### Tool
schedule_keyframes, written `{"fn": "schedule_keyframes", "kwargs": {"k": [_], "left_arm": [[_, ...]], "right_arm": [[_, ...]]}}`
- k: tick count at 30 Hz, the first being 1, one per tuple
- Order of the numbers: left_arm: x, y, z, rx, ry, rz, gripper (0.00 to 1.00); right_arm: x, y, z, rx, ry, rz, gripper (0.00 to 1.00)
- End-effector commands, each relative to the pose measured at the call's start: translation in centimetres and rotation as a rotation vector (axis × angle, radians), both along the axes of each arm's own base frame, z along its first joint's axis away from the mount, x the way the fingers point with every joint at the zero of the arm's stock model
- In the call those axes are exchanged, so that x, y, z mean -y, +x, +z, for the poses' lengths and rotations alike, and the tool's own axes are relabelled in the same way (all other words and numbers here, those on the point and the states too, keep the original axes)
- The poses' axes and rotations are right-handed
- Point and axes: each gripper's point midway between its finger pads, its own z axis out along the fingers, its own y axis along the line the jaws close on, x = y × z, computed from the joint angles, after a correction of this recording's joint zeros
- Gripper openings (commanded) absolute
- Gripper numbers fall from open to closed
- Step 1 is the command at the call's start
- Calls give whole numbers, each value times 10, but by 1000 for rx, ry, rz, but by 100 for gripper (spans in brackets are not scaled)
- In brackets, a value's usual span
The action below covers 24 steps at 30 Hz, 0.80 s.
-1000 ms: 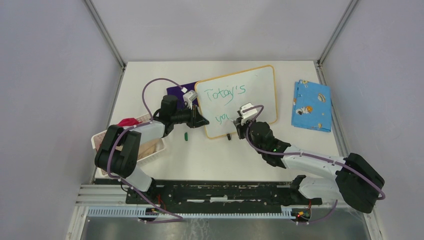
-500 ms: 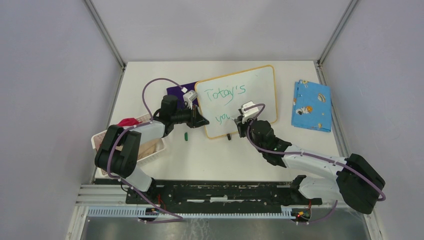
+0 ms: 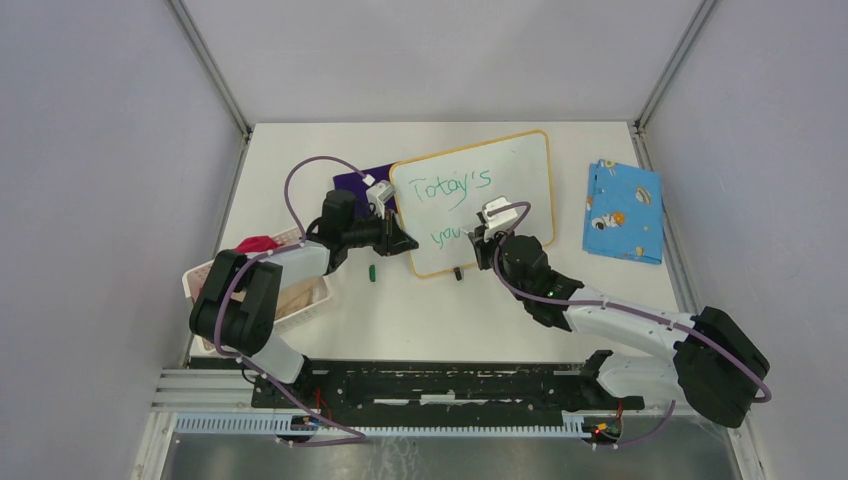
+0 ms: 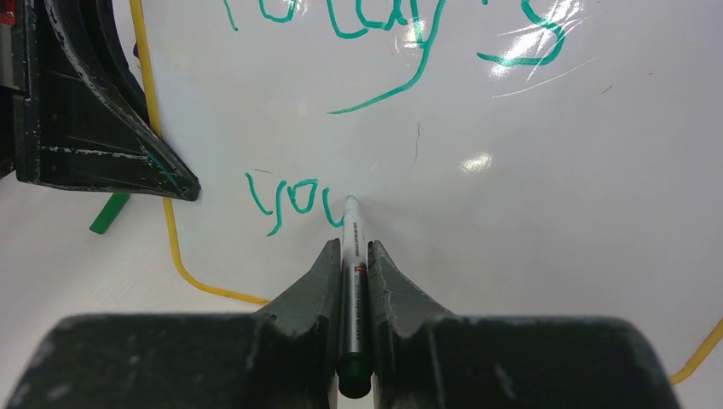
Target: Write a sentence on the whiteboard
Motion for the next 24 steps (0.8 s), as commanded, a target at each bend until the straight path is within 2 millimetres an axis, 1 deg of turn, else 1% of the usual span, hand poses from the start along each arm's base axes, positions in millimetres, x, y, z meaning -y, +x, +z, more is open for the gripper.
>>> {"fn": "schedule_keyframes", "kwargs": {"k": [1,7,10,24], "left_arm": [[-8,12,-17,56,103,32,2],[-8,11,-17,54,105,32,2],[-8,11,-17,55,105,32,2],[-8,11,-18,52,106,33,2]], "right_arm": [[-2,13,30,64,47,-32,0],[-3,14,32,66,48,-31,0],[-3,13,29,61,43,-29,0],[4,2,3,12,33,-19,0]]}}
